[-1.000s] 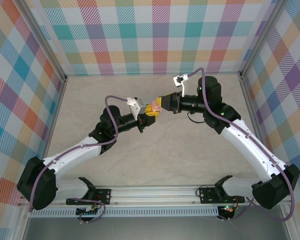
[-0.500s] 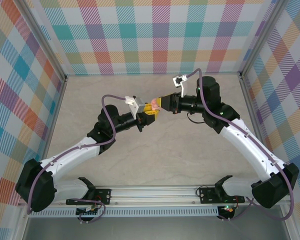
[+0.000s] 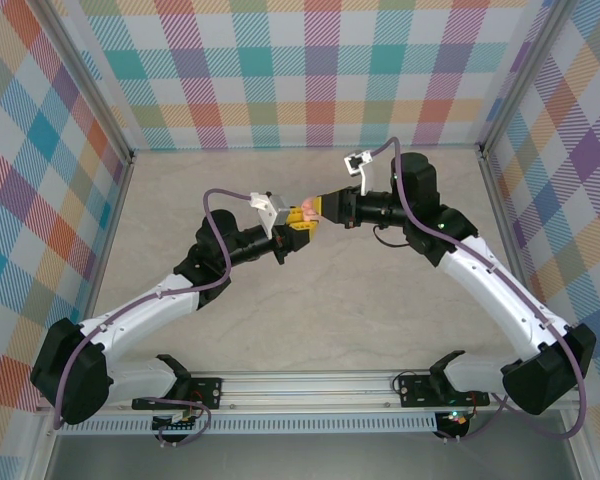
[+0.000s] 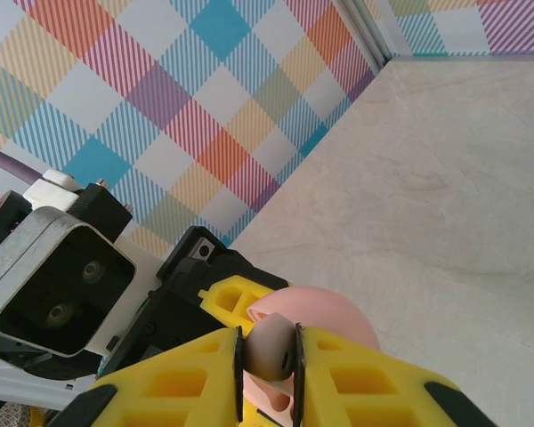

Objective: Insert the wireless bluetooth earbuds into the charging case

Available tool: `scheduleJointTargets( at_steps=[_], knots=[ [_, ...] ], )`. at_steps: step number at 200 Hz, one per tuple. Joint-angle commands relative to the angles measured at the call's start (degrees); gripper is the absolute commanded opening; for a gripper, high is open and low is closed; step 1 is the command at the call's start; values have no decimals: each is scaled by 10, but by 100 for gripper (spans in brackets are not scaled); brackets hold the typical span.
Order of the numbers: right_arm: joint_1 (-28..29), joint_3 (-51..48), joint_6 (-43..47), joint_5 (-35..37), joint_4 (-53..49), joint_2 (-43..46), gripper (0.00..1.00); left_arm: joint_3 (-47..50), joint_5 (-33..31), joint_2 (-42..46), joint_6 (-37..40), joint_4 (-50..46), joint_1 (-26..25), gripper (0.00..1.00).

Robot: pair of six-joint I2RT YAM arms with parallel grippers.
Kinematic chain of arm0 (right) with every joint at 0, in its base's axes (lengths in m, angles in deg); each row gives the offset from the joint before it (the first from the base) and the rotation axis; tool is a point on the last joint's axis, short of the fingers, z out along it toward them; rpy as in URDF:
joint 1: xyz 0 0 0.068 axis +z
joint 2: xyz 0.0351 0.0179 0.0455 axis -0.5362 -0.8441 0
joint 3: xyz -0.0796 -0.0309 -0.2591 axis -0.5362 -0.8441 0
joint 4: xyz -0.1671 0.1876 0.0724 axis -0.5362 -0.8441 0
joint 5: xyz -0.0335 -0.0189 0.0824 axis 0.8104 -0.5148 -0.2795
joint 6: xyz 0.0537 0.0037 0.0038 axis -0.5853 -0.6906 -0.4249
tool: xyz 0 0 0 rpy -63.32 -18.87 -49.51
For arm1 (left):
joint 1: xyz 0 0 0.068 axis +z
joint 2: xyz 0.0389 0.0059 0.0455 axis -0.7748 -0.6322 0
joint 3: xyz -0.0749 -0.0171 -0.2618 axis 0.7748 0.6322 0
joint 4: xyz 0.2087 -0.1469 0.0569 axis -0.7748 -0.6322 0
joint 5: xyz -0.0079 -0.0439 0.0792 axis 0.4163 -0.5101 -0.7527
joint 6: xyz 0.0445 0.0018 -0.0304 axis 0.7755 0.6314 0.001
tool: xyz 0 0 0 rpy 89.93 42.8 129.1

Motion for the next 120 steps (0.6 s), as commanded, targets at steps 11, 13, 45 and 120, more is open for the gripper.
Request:
scheduleJointTargets(
  at_steps=[11, 13, 45, 120],
  knots=[
    [6, 22, 14, -5, -4, -8, 23, -21, 3, 14, -5, 13, -9, 25],
    [7, 22, 14, -5, -5, -8, 23, -21, 3, 14, -5, 13, -9, 25],
    [9, 25, 17, -5, -11, -9, 23, -21, -3, 13, -4, 10, -8, 25],
    [9, 26, 24, 9, -27, -6, 23, -20, -17, 17, -5, 6, -9, 25]
  ],
)
